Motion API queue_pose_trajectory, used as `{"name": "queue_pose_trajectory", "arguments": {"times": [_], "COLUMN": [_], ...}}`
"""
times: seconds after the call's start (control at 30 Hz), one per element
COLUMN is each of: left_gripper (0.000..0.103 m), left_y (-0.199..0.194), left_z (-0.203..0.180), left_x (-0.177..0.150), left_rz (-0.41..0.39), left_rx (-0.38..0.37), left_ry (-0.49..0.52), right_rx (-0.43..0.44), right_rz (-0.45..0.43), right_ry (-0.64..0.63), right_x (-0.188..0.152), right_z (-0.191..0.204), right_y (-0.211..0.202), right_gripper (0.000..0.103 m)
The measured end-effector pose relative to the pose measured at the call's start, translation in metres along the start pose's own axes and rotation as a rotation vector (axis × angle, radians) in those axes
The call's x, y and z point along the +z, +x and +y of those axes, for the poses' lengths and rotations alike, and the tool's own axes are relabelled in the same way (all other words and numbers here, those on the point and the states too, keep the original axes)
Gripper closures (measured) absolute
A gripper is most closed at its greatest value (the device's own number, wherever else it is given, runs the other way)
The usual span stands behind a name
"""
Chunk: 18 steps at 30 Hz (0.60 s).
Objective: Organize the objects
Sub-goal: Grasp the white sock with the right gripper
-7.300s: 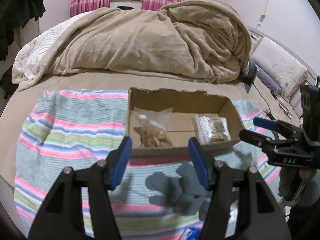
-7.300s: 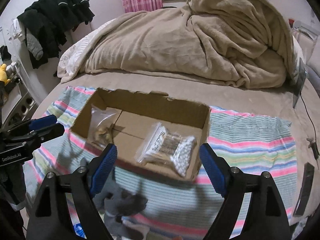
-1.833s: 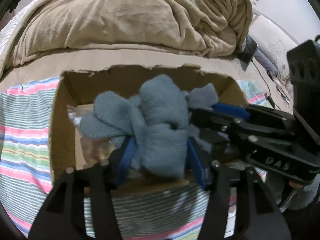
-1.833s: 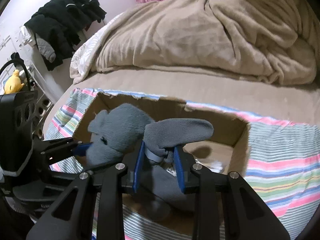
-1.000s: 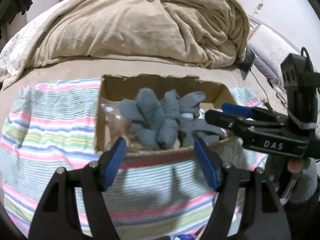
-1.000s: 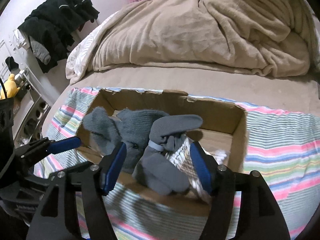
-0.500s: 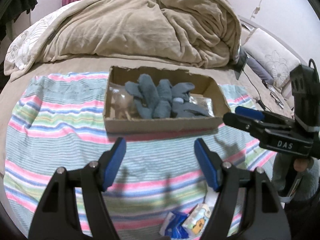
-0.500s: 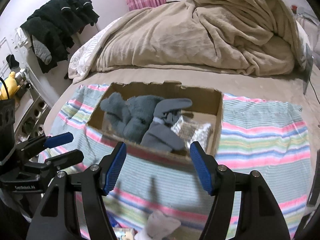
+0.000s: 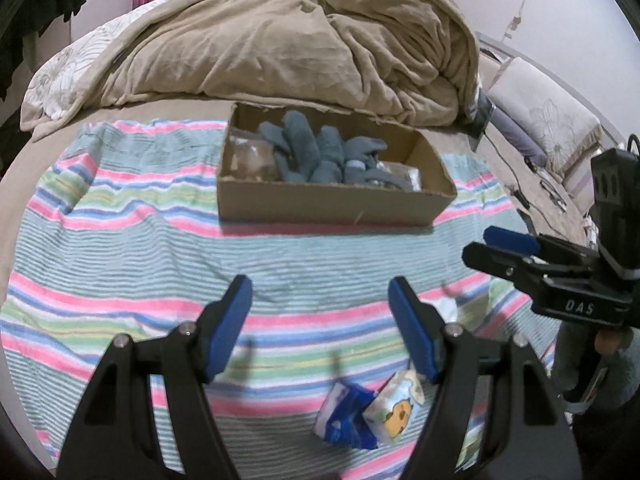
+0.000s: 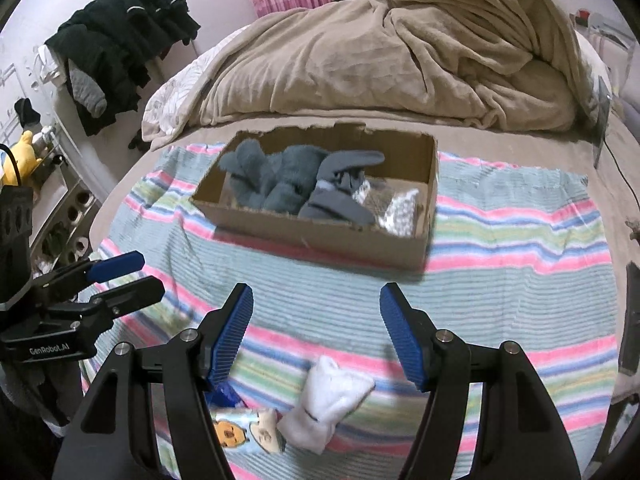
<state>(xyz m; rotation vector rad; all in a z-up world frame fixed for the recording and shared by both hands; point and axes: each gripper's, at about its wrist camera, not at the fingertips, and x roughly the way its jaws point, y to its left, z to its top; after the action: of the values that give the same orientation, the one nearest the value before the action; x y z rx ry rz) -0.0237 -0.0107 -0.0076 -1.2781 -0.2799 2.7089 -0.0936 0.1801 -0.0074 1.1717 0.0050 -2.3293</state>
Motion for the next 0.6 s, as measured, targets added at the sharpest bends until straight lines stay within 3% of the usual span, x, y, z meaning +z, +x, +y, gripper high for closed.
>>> {"name": "queue_pose_trajectory", "arguments": {"times": [0.6], "left_gripper": [0.031], "left_y": [0.034], "left_z": [-0.007], "left_x": [-0.056], "left_rz": [0.134], "left_rx": [-0.007], "left_ry": [0.017], "right_rx": [-0.014], "right_rz": [0.14], "right_ry": [0.015], "right_x": [-0.069], "right_z": [-0.004], "right_y": [0.037], "right_gripper": [0.034]}}
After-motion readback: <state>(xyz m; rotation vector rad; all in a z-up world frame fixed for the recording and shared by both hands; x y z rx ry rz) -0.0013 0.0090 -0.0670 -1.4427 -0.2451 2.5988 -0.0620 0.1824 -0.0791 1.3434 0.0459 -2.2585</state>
